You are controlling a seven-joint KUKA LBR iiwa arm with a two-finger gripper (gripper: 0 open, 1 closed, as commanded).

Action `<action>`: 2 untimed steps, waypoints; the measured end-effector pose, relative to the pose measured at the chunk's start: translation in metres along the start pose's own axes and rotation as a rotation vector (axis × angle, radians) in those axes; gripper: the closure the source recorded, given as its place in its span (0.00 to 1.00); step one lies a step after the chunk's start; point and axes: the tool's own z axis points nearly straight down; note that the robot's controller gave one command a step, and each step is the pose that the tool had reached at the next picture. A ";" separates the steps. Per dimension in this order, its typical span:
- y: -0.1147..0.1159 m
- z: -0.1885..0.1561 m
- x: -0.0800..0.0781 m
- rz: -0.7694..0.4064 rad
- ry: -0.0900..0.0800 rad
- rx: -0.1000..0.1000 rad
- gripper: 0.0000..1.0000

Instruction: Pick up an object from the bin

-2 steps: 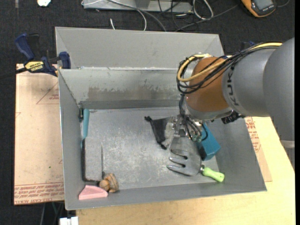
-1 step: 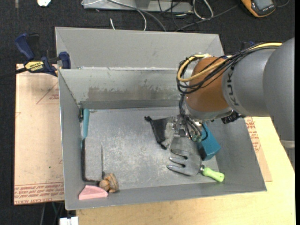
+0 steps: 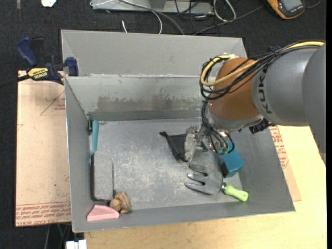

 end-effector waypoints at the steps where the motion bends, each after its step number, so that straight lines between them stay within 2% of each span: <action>1: 0.011 -0.037 0.005 0.010 0.000 -0.001 1.00; 2: 0.013 -0.090 0.006 -0.048 0.004 0.000 1.00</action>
Offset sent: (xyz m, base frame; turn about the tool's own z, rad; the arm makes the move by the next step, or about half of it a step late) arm -0.0054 0.0136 0.1097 -0.0667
